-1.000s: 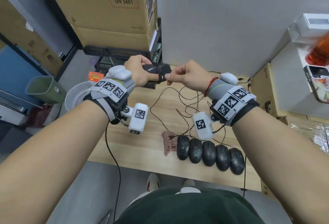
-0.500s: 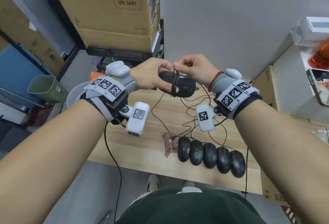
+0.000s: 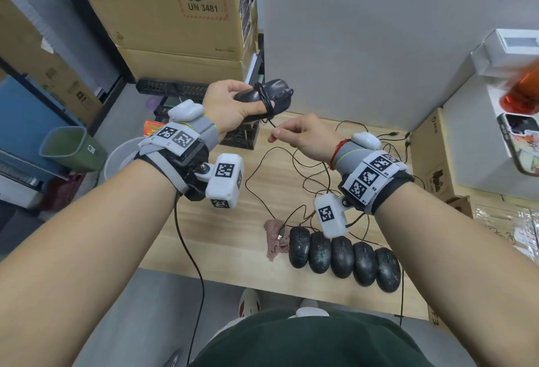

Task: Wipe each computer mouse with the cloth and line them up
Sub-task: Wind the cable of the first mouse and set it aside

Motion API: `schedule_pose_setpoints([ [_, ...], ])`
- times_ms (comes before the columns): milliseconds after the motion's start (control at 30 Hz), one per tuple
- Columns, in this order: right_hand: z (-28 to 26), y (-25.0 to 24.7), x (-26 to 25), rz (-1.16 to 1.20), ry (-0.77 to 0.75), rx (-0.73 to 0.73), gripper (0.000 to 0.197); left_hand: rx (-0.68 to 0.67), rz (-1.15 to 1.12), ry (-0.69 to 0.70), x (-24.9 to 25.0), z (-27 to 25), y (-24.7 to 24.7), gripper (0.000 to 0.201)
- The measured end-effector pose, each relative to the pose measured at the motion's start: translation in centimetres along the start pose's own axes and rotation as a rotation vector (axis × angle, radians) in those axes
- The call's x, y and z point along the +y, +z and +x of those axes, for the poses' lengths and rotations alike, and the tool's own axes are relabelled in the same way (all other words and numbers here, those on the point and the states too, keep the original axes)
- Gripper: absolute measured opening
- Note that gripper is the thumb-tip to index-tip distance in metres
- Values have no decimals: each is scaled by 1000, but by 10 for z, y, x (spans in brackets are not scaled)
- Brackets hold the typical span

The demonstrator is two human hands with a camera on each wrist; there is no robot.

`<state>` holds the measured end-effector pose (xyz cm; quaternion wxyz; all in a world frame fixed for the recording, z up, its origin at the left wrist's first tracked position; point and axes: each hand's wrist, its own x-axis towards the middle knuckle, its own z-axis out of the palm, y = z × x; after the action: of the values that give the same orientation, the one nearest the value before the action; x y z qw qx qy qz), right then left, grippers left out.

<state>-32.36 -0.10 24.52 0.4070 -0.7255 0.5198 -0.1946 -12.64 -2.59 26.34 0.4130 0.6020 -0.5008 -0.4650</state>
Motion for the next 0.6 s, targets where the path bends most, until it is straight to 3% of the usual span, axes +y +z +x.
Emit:
schedule_pose_setpoints([
  [133,-1,-11,-13,-24,-43,-9,25,37,396,-21,-13,6,-6,54],
  [333,9,-31,-24,56,-81,84,22,-148,669,22,-18,5,-5,46],
  [467,21,-35,-14,51,-73,125,20,-368,581,52,-10,-1,1,54],
  [600,25,-33,-2,150,-43,144,21,-504,312,64,5,-11,5,57],
])
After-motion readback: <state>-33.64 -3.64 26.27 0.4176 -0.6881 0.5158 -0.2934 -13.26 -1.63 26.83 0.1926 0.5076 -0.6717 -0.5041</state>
